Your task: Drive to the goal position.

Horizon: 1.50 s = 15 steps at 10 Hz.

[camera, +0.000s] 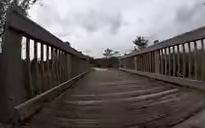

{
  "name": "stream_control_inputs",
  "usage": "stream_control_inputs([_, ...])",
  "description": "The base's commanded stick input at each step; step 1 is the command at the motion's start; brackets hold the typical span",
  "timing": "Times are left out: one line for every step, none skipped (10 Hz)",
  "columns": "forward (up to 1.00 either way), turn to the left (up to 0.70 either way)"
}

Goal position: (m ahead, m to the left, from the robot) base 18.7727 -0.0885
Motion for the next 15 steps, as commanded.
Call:
stream_control_inputs([0.85,-0.26])
stream_control_inputs([0.85,-0.34])
stream_control_inputs([0.85,-0.29])
stream_control_inputs([0.85,-0.06])
stream_control_inputs([0.85,-0.01])
stream_control_inputs([0.85,0.00])
stream_control_inputs([0.85,0.00])
stream_control_inputs([0.85,0.00])
stream_control_inputs([0.85,0.00])
stream_control_inputs([0.85,0.00])
stream_control_inputs([0.85,0.00])
stream_control_inputs([0.85,0.00])
stream_control_inputs([0.85,0.00])
stream_control_inputs([0.85,0.00])
stream_control_inputs([0.85,0.00])
